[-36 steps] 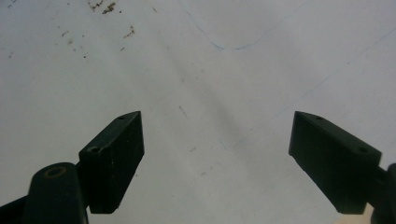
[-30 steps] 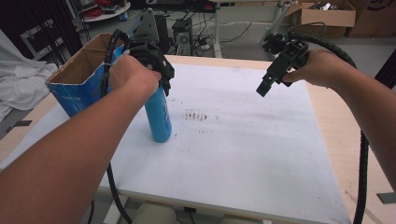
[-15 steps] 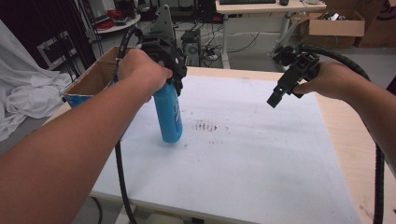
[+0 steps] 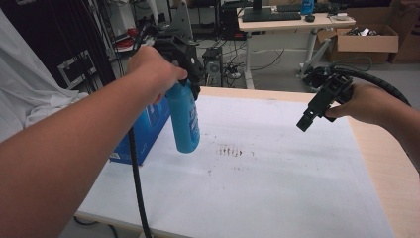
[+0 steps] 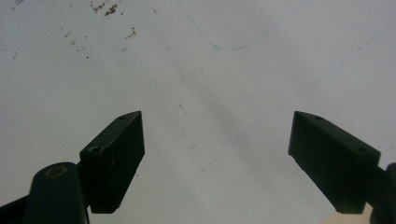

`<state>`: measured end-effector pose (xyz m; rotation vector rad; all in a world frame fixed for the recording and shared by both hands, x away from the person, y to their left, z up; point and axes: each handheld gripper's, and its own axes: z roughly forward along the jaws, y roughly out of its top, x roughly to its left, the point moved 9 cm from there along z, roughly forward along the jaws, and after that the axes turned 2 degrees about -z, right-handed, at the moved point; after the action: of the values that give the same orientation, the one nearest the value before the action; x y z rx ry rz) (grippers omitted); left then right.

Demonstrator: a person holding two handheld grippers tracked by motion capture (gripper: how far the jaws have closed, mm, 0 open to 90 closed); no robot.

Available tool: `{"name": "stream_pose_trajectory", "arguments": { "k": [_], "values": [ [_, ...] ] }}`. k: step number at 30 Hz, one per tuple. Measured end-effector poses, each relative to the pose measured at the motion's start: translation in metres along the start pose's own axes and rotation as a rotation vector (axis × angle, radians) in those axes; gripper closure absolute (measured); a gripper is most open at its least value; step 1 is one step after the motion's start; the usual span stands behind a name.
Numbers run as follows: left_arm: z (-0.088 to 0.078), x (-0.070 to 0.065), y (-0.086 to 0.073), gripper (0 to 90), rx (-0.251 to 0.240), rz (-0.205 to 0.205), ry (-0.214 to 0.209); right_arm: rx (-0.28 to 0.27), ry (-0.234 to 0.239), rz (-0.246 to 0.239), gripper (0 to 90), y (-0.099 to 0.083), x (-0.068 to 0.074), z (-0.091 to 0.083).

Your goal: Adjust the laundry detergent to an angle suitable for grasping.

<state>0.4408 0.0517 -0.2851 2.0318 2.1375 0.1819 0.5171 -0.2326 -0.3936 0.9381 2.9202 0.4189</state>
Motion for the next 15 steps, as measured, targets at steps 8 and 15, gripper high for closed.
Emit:
{"name": "stream_pose_trajectory", "arguments": {
  "k": [8, 15],
  "values": [
    [-0.043, 0.009, 0.016, 37.7, -0.064, 0.03, -0.023, 0.008, 0.0, 0.004, 18.6, -0.001, -0.002, 0.001],
    [-0.076, 0.022, 0.028, 37.8, -0.125, 0.049, -0.032, 0.007, -0.004, 0.006, 18.6, -0.002, -0.006, 0.001]
  ]
}}
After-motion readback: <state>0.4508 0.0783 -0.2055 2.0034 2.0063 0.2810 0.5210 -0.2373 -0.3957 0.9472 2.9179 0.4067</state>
